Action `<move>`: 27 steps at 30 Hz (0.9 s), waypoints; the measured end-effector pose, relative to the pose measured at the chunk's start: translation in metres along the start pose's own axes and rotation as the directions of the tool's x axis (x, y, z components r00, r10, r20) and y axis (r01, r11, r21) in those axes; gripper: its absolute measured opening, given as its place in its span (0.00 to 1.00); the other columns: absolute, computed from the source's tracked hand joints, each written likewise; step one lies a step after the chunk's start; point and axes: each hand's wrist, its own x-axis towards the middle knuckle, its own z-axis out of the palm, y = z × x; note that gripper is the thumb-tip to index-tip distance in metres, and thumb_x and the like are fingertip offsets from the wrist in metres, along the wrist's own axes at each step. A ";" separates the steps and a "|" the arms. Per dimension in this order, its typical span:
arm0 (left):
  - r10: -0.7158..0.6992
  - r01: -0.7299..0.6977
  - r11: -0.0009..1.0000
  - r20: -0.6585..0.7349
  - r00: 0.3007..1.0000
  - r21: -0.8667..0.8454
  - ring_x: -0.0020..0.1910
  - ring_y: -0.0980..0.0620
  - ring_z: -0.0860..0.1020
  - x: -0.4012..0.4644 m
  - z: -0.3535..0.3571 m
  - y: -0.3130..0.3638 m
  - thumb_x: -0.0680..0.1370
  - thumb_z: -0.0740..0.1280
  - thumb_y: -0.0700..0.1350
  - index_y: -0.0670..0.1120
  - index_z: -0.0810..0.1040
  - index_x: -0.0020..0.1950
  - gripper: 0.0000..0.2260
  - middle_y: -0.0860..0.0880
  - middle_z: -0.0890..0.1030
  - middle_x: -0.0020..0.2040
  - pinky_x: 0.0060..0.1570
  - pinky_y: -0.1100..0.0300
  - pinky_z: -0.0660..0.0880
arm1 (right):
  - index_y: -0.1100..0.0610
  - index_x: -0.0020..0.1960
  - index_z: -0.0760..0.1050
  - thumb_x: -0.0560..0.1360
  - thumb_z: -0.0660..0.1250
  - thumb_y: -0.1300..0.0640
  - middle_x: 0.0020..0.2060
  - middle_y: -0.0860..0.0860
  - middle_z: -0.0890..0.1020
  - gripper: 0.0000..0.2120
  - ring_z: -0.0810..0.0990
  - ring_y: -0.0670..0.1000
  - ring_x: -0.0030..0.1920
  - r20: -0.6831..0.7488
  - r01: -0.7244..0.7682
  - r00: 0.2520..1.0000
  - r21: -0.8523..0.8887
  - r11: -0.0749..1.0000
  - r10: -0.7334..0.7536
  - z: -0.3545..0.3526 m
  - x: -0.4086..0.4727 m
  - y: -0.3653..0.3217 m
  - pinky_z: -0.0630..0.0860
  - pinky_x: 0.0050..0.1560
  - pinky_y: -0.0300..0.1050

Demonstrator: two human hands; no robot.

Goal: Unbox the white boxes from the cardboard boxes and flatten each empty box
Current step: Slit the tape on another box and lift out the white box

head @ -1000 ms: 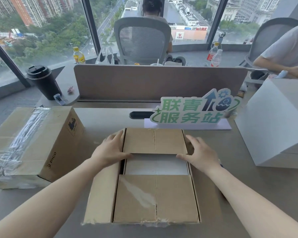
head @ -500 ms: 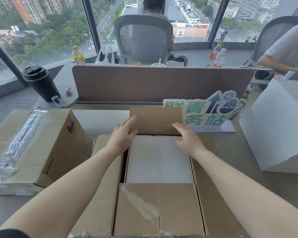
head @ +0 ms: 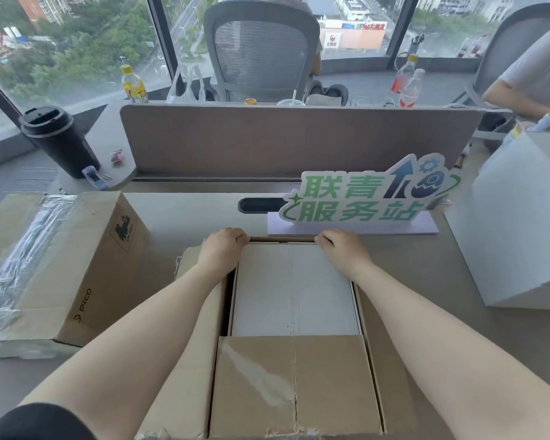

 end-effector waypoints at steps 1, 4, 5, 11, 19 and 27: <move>-0.001 0.001 1.000 -0.001 1.000 0.005 0.50 0.42 0.76 0.001 0.002 -0.002 0.82 0.58 0.46 0.48 0.80 0.49 0.11 0.49 0.80 0.48 0.49 0.52 0.71 | 0.57 0.50 0.80 0.82 0.58 0.47 0.49 0.52 0.82 0.17 0.76 0.57 0.54 0.012 -0.009 1.000 0.005 1.000 0.009 0.000 0.000 0.000 0.72 0.56 0.53; 0.014 -0.014 1.000 0.032 0.999 0.017 0.55 0.42 0.75 0.001 0.001 -0.002 0.82 0.57 0.47 0.50 0.79 0.53 0.11 0.49 0.80 0.52 0.52 0.53 0.70 | 0.52 0.55 0.80 0.83 0.56 0.47 0.54 0.51 0.82 0.16 0.76 0.58 0.58 0.039 -0.008 0.999 -0.009 1.000 0.008 -0.006 -0.003 -0.003 0.72 0.59 0.53; 0.047 -0.049 0.998 0.035 0.998 0.043 0.58 0.42 0.74 -0.001 0.000 -0.001 0.82 0.57 0.47 0.50 0.79 0.57 0.12 0.49 0.80 0.57 0.55 0.52 0.69 | 0.50 0.58 0.80 0.83 0.56 0.47 0.58 0.51 0.81 0.15 0.75 0.58 0.60 0.042 0.005 0.999 -0.028 1.000 -0.003 -0.008 -0.007 -0.005 0.71 0.61 0.53; 0.335 -0.331 0.941 -0.042 0.941 0.073 0.70 0.44 0.66 -0.052 -0.007 0.003 0.82 0.60 0.45 0.48 0.78 0.65 0.13 0.49 0.72 0.71 0.68 0.52 0.61 | 0.55 0.67 0.77 0.81 0.61 0.55 0.71 0.53 0.72 0.16 0.67 0.56 0.71 -0.086 0.101 0.991 -0.046 0.994 -0.105 -0.020 -0.067 -0.023 0.60 0.71 0.47; 0.370 -0.389 0.920 0.221 0.902 0.045 0.73 0.51 0.64 -0.123 -0.012 -0.019 0.73 0.50 0.64 0.50 0.78 0.33 0.26 0.52 0.74 0.70 0.68 0.64 0.51 | 0.61 0.49 0.83 0.81 0.63 0.55 0.67 0.55 0.77 0.13 0.72 0.55 0.68 0.076 0.156 0.986 -0.091 0.983 -0.150 -0.017 -0.157 -0.027 0.62 0.66 0.41; 0.174 -0.037 0.878 0.245 0.954 -0.478 0.59 0.60 0.77 -0.184 -0.047 -0.007 0.80 0.67 0.43 0.43 0.83 0.35 0.14 0.51 0.81 0.61 0.67 0.55 0.67 | 0.56 0.34 0.80 0.82 0.60 0.46 0.42 0.52 0.86 0.23 0.83 0.53 0.49 0.060 0.038 0.996 0.443 0.896 -0.072 -0.056 -0.205 -0.037 0.74 0.58 0.51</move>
